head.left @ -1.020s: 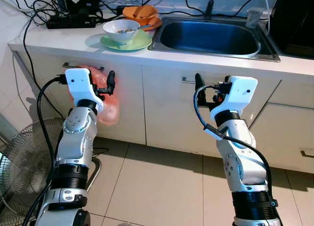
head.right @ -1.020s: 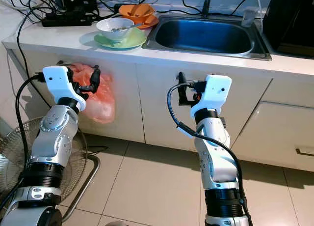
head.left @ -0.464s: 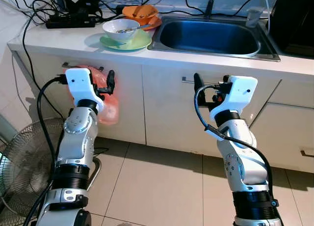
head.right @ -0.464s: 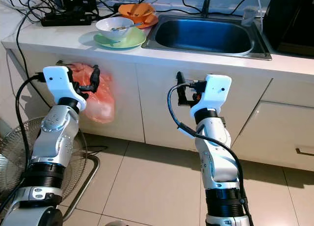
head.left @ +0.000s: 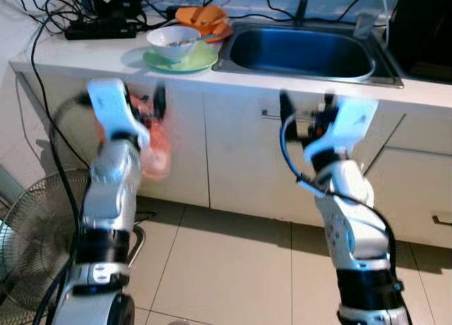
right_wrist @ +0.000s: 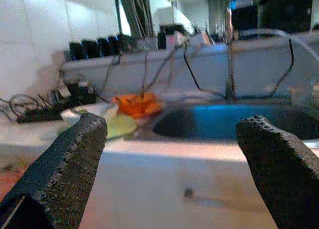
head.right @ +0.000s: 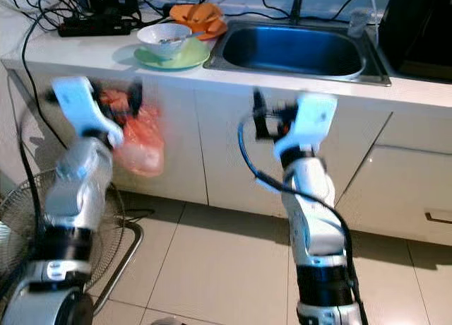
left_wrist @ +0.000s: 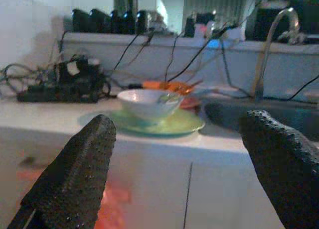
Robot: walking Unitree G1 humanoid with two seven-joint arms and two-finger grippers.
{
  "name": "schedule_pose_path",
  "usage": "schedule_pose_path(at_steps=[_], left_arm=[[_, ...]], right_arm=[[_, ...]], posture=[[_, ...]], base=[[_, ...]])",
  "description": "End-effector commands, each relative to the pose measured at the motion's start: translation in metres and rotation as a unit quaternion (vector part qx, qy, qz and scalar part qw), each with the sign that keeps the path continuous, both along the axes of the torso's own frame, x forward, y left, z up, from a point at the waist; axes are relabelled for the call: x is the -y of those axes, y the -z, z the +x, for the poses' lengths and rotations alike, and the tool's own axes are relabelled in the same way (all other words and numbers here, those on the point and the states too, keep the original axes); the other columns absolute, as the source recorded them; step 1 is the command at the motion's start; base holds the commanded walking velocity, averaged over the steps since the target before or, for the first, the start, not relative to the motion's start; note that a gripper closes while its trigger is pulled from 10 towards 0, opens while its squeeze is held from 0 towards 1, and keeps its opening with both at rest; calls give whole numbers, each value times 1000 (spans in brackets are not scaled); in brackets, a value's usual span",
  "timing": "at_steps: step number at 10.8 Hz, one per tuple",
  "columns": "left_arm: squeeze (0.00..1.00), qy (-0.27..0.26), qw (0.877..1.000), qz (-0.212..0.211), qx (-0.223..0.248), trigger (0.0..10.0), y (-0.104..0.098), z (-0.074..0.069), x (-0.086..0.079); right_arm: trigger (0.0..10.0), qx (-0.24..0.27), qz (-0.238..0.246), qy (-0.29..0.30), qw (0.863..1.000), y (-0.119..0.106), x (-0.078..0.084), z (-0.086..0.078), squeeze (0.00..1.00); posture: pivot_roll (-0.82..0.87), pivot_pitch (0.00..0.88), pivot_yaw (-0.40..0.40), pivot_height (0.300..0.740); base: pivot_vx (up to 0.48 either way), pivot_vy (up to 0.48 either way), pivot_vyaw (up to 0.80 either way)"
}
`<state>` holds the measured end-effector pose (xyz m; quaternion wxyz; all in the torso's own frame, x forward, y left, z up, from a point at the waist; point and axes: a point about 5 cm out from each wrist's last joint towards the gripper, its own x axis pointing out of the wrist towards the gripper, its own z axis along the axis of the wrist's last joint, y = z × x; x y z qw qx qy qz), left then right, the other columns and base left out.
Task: Kitchen organization
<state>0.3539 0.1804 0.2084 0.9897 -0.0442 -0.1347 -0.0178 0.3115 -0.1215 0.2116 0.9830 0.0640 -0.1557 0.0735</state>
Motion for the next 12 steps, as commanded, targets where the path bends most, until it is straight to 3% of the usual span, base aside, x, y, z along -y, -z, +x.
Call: schedule_pose_path(at_steps=[1,3,12], left_arm=[[0,16,1000,8,-1,10000,0,1,1],[0,8,1000,12,-15,10000,6,1,-5],[0,19,1000,10,-22,10000,10,0,-2]], right_arm=[[10000,-1,-1,-9,1000,-1,-1,0,0],[10000,-5,-1,-13,1000,1,-3,-1,0],[10000,-9,-2,-16,1000,4,-5,-3,0]], posture=[[68,0,17,740],[72,0,23,740],[74,0,29,740]], base=[[375,0,0],[480,0,0],[480,0,0]])
